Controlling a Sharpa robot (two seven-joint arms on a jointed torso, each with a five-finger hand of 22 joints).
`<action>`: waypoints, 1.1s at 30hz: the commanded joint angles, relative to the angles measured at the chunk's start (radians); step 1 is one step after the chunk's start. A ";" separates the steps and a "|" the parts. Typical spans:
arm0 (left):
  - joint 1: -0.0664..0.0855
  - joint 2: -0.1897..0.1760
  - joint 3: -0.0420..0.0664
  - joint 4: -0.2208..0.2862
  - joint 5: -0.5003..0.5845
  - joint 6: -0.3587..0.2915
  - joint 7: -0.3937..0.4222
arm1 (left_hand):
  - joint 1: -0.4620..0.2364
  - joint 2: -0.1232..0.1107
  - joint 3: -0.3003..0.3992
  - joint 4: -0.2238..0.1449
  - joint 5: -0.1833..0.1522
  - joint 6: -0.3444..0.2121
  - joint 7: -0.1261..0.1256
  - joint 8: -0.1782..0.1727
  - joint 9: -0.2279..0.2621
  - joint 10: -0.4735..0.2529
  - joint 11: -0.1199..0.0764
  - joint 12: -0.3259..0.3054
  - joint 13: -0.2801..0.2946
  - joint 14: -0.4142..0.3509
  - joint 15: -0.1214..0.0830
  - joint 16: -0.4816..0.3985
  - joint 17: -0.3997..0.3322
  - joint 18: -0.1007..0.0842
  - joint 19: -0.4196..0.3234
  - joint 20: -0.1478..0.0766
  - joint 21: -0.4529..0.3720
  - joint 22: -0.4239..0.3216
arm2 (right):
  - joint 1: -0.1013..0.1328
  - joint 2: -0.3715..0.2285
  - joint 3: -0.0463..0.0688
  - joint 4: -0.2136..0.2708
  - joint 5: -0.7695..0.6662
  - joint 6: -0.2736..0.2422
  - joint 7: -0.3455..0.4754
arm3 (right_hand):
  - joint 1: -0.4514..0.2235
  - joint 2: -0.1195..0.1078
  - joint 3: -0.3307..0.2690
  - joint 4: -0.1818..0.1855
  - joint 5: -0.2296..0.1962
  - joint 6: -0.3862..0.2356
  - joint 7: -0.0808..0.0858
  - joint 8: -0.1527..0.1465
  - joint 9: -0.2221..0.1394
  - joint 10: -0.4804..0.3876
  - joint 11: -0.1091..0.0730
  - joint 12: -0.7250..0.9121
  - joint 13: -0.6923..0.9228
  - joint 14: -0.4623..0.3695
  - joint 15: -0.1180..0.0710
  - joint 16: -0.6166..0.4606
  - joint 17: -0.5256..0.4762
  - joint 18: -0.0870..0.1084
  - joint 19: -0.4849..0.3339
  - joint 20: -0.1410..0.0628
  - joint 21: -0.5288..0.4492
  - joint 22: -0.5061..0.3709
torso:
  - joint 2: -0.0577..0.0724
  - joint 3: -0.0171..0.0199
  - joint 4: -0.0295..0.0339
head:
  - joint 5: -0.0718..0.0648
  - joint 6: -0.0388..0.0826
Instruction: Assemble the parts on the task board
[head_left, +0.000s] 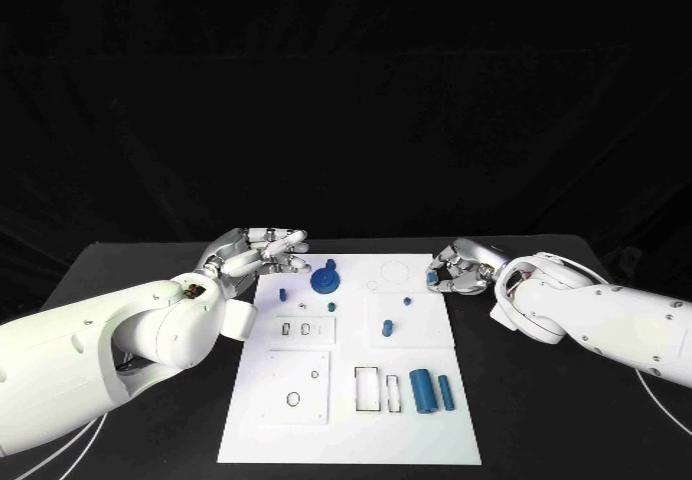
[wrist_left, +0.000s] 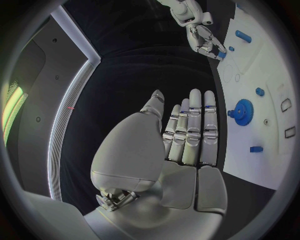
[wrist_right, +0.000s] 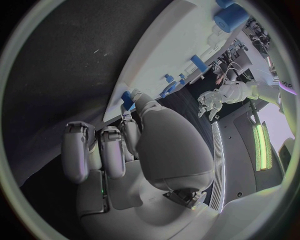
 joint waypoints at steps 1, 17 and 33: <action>0.001 0.000 0.001 0.002 0.000 0.015 0.002 | -0.001 0.011 -0.002 -0.005 -0.003 -0.007 0.000 -0.004 -0.001 -0.005 0.001 -0.007 0.001 -0.009 0.000 0.007 0.001 0.011 -0.005 0.003 -0.005 -0.001 | -0.001 0.003 0.000 0.000 -0.009 -0.006 -0.002 | 0.006 0.012 0.009 -0.002 -0.003 0.013 -0.001 0.007 0.002 0.004 -0.003 0.007 0.034 0.101 -0.009 0.007 0.244 -0.004 0.007 -0.003 0.008 0.128 | 0.000 0.0002 -0.0005 | 0.000 -0.001; 0.001 -0.003 0.001 0.001 0.000 0.014 0.002 | -0.001 0.011 -0.002 -0.005 -0.003 -0.007 0.000 -0.004 -0.001 -0.005 0.001 -0.007 0.001 -0.009 0.000 0.007 0.001 0.011 -0.005 0.003 -0.005 -0.001 | 0.005 -0.018 0.004 0.120 -0.005 -0.141 -0.031 | -0.017 0.030 0.032 0.002 0.028 0.041 -0.015 0.024 0.009 0.027 -0.016 0.024 0.052 0.104 -0.020 0.012 0.256 -0.013 0.030 -0.013 0.039 0.159 | -0.002 -0.0009 -0.0011 | 0.005 -0.006; 0.001 0.009 0.001 -0.035 0.000 0.013 0.004 | -0.001 0.012 -0.003 -0.005 -0.003 -0.007 0.001 -0.004 0.000 -0.005 0.001 -0.007 0.002 -0.010 0.000 0.007 0.002 0.011 -0.005 0.003 -0.005 -0.001 | 0.016 0.132 -0.004 0.290 -0.187 -0.094 -0.244 | -0.034 0.032 0.035 0.009 0.021 0.031 -0.013 0.020 0.008 0.027 -0.014 0.024 0.053 0.106 -0.020 0.015 0.260 -0.017 0.040 -0.015 0.052 0.173 | -0.012 -0.0068 0.0103 | 0.025 -0.032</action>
